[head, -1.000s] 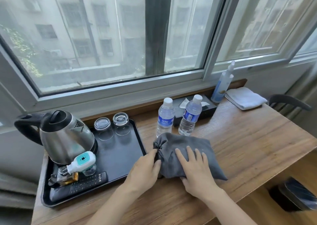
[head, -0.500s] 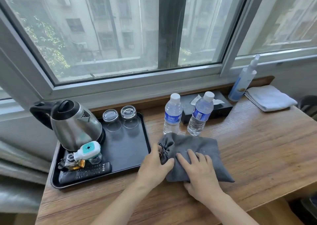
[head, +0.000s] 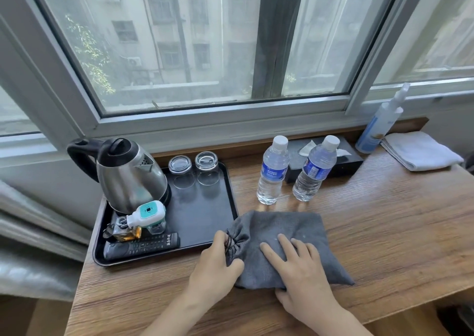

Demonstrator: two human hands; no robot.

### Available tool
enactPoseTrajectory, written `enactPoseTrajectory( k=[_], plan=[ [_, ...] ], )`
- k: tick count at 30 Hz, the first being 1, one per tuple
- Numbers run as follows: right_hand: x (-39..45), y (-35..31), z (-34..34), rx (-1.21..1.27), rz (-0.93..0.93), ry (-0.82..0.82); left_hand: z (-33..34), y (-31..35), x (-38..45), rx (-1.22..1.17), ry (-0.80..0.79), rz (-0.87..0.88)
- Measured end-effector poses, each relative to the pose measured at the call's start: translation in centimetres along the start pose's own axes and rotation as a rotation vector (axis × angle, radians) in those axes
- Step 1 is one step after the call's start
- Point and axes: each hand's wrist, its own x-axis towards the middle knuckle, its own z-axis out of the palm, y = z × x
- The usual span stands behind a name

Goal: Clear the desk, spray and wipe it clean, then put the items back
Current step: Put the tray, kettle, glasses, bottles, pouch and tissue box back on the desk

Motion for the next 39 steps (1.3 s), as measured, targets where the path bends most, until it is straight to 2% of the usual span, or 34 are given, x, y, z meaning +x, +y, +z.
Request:
enactPoseTrajectory(
  k=[10, 18, 23, 26, 29, 33, 35, 37, 39],
  plan=[
    [0.0, -0.3, -0.3, -0.017, 0.013, -0.012, -0.6, 0.6, 1.1, 0.184, -0.011, 0.038],
    [0.0, -0.2, 0.1, -0.005, 0.010, 0.067, -0.8, 1.3, 0.7, -0.051, -0.019, 0.004],
    [-0.4, -0.1, -1.2, 0.074, 0.003, 0.250, -1.9, 2.3, -0.2, -0.247, 0.008, 0.080],
    [-0.4, -0.4, -3.6, 0.251, 0.008, 0.369, -3.2, 4.0, -1.0, -0.386, 0.063, 0.212],
    [-0.6, -0.9, -7.1, 0.557, 0.045, 0.435, -4.8, 5.4, -1.8, -0.481, 0.124, 0.336],
    [-0.1, -0.9, -10.9, 0.958, 0.069, 0.319, -6.3, 4.6, -1.7, -0.598, 0.396, 0.450],
    [0.4, -0.8, -11.9, 1.123, 0.049, 0.284, -6.6, 3.4, -1.3, -0.630, 0.457, 0.439],
    [1.1, -0.8, -12.6, 1.236, 0.038, 0.265, -7.0, 1.9, -1.1, -0.562, 0.403, 0.412],
    [1.7, -1.1, -12.9, 1.376, 0.018, 0.213, -7.4, 0.6, -1.0, -0.394, 0.270, 0.408]
  ],
)
